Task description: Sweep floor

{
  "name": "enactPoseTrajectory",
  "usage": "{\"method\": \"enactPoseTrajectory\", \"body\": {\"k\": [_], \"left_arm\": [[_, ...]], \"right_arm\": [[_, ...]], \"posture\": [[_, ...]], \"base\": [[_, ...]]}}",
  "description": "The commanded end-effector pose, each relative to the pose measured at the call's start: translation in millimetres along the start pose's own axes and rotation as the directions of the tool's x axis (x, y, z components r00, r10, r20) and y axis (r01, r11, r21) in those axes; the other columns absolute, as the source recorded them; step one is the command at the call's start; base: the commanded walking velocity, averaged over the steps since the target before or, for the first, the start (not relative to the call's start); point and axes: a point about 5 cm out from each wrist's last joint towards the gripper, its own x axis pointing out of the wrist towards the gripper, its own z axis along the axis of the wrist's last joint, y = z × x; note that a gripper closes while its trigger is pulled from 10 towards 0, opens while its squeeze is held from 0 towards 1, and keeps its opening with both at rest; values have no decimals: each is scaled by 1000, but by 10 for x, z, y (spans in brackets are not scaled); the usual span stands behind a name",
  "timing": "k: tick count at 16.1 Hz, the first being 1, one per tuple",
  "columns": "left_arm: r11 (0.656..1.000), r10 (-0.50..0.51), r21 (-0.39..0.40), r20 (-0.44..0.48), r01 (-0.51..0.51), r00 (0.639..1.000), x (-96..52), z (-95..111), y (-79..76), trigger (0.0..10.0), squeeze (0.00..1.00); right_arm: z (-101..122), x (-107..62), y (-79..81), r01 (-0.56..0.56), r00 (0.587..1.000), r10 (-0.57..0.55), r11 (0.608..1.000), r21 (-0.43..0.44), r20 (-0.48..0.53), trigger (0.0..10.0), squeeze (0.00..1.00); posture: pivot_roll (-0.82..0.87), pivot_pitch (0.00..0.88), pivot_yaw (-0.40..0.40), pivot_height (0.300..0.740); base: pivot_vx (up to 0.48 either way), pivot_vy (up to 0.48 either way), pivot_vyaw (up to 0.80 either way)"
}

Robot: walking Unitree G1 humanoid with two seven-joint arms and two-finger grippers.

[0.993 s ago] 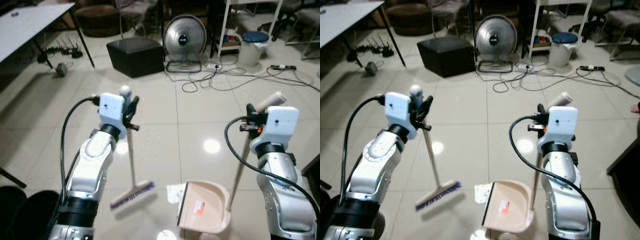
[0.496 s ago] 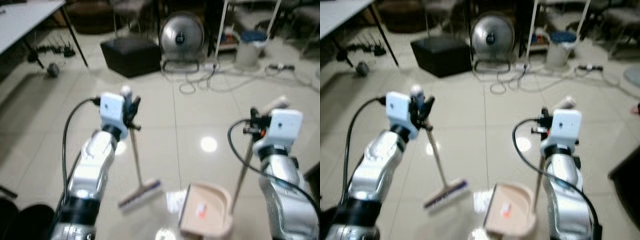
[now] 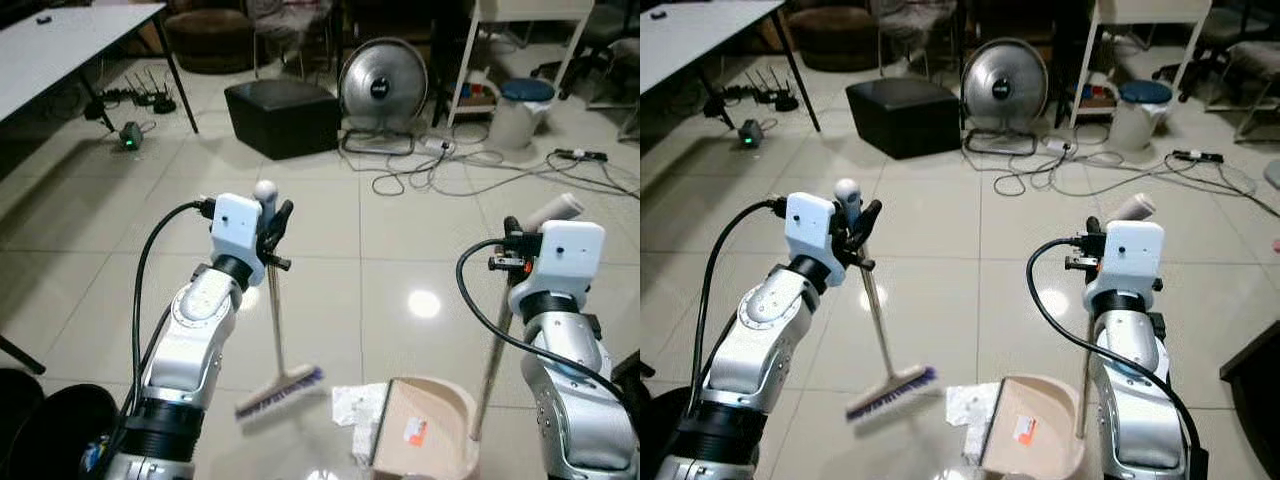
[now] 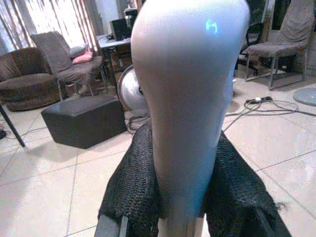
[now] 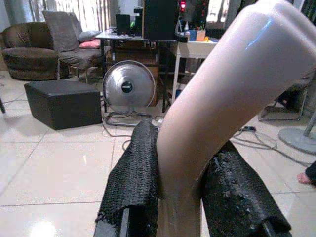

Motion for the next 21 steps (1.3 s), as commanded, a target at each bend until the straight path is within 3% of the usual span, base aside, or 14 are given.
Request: {"method": "enactPoseTrajectory", "body": {"k": [1, 5, 7, 9, 11, 13, 17, 18, 21], "left_arm": [[1000, 5, -14, 42, -4, 999, 13, 99, 11, 10000, 0], [1000, 12, 3, 43, -12, 999, 18, 104, 28, 10000, 0], [999, 25, 36, 32, -26, 999, 27, 68, 49, 10000, 0], [995, 86, 49, 46, -88, 995, 68, 54, 100, 10000, 0], [984, 179, 17, 50, -180, 983, 104, 11, 145, 10000, 0], [955, 296, -23, 75, -296, 952, 96, -25, 202, 10000, 0], [874, 485, -13, 87, -485, 870, 51, -155, 350, 10000, 0], [823, 568, -108, 109, -558, 816, 21, -178, 399, 10000, 0], [816, 574, -187, 154, -546, 805, 3, -194, 349, 10000, 0]], "right_arm": [[68, 31, -7, 2, 999, -1, 999, -34, 40, 10000, 0], [71, 56, -7, -2, 999, 5, 999, -46, 51, 10000, 0], [44, 167, 45, -17, 996, 27, 994, -112, 82, 10000, 0], [11, 246, 81, -65, 992, 80, 987, -144, 99, 10000, 0], [-22, 311, 91, -74, 984, 88, 993, -91, 158, 10000, 0], [-70, 355, 155, -89, 971, 111, 990, -114, 209, 10000, 0], [-244, 391, 414, -216, 952, 241, 966, -143, 188, 10000, 0], [-188, 402, 549, -248, 928, 277, 958, -144, 249, 10000, 0], [-115, 372, 771, -248, 888, 288, 956, -156, 358, 10000, 0]], "posture": [[-132, 31, 67, 740], [-121, 46, 58, 740], [-103, 83, 55, 740], [-75, 126, 52, 740], [-72, 171, 63, 740], [-51, 212, 56, 740], [-20, 301, 52, 740], [-21, 311, 39, 740], [-5, 353, 75, 740]], "base": [[0, 0, 0], [0, 0, 0], [0, 0, 0], [0, 0, 0], [0, 0, 0], [0, 0, 0], [0, 0, 0], [0, 0, 0], [0, 0, 0]]}}
